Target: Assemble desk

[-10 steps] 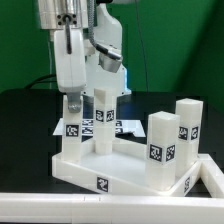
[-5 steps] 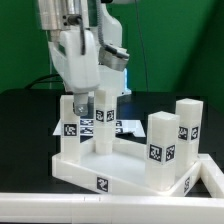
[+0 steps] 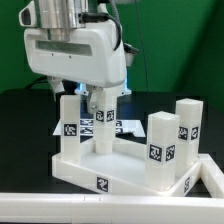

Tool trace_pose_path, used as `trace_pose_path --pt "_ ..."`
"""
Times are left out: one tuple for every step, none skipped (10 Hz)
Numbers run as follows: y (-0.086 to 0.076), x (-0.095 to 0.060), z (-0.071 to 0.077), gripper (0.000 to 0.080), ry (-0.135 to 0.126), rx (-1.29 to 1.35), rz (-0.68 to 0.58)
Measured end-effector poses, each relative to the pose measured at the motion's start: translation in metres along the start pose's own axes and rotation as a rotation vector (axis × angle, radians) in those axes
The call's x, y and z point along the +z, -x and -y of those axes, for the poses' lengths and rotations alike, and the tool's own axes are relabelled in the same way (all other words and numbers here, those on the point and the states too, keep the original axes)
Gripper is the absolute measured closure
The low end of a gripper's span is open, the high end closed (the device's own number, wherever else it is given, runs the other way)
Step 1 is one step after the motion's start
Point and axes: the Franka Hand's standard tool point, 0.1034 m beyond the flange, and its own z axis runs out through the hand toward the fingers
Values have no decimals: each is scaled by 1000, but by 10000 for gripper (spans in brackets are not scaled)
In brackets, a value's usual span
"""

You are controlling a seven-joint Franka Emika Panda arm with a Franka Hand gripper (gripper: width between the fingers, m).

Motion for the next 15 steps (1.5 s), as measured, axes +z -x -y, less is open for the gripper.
trace_pose_path --pt "0 0 0 150 3 -54 -1" --pt "-1 1 0 150 30 -187 -20" --pt "-3 3 0 150 65 -322 -50" --pt "-4 5 0 150 87 -425 -67" --pt "-5 5 1 150 100 -533 -73" --pt "-7 4 0 150 104 -638 -69" --pt "-9 4 -3 150 106 -698 -66" --pt "-10 4 -4 150 111 -788 -63" --pt "-10 4 -5 150 113 -842 -60" --pt "-10 4 -5 150 113 -845 -60" --pt "-10 4 -5 278 113 -843 -60" --pt "-10 4 -5 417 113 -843 -60" --pt "-10 4 -4 506 111 -828 -60" --pt "-10 4 -5 506 110 -817 -60" --pt "-10 4 -5 506 111 -817 -60"
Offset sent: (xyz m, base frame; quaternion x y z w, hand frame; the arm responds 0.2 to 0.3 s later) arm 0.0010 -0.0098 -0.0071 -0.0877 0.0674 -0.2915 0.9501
